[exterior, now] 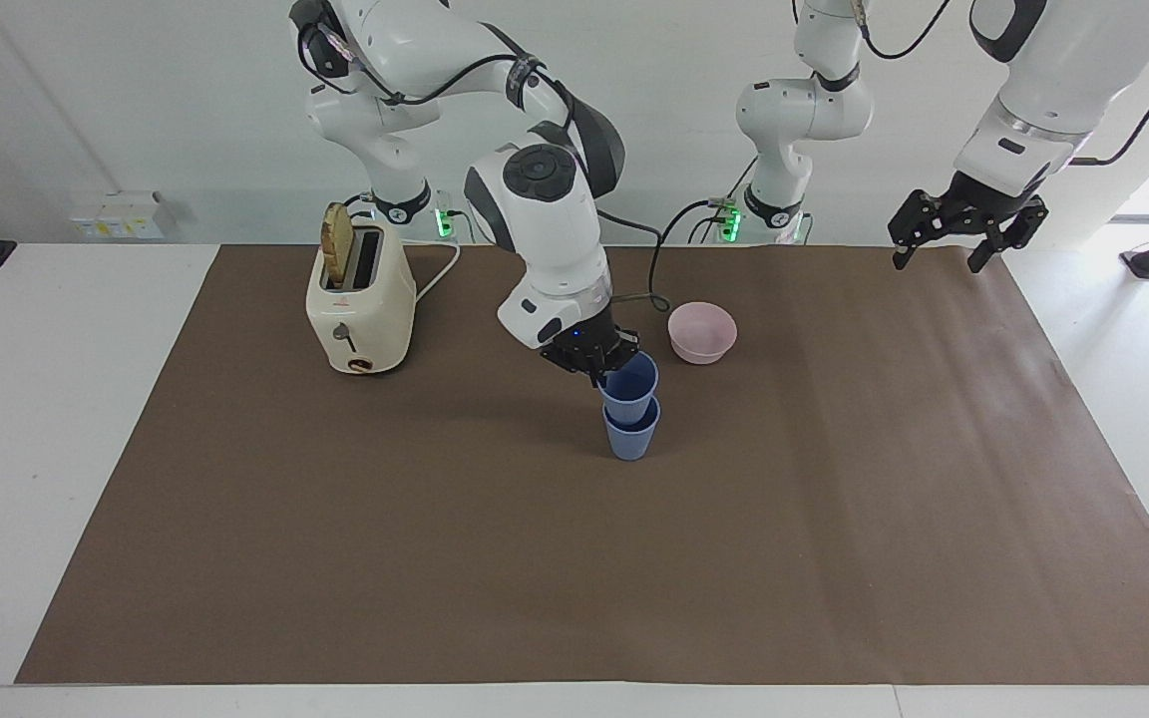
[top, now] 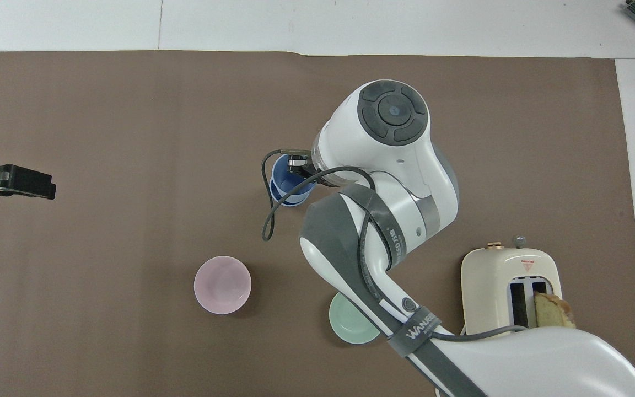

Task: Stack blue cups with both arms
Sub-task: 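Lower the held cup into the centered blue cup and open the right gripper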

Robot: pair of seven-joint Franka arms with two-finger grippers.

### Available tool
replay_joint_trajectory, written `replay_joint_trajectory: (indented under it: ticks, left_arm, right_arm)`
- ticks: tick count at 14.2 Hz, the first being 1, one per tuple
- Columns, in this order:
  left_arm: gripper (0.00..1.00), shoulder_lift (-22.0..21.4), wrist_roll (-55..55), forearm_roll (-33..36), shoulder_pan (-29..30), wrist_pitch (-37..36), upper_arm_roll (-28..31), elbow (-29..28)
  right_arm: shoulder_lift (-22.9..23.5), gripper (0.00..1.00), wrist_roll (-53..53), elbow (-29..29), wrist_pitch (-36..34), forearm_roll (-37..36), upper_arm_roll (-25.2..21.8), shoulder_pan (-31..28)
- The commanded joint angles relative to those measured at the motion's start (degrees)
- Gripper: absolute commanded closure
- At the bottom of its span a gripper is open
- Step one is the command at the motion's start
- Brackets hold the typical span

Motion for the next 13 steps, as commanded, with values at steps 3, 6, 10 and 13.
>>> replay_joint_trajectory:
  ticks: [3, 6, 10, 13]
  left_arm:
    - [0.00, -0.4, 0.4, -0.6, 0.6, -1.2, -0.2, 0.5]
    - [0.00, -0.5, 0.4, -0.6, 0.6, -1.2, -0.2, 0.5]
    - [0.00, -0.4, 0.4, -0.6, 0.6, -1.1, -0.2, 0.5]
    - [0.00, -0.4, 0.4, -0.6, 0.6, -1.2, -0.2, 0.5]
  right_arm:
    - [-0.4, 1.00, -1.0, -1.6, 3.5, -0.8, 0.5, -0.6]
    - [1.4, 1.00, -0.9, -1.6, 6.2, -0.8, 0.5, -0.1]
    - [2.2, 1.00, -0.9, -1.9, 6.5, -0.9, 0.4, -0.1]
    - [2.5, 1.00, -0.9, -1.9, 6.4, -1.1, 0.5, -0.2]
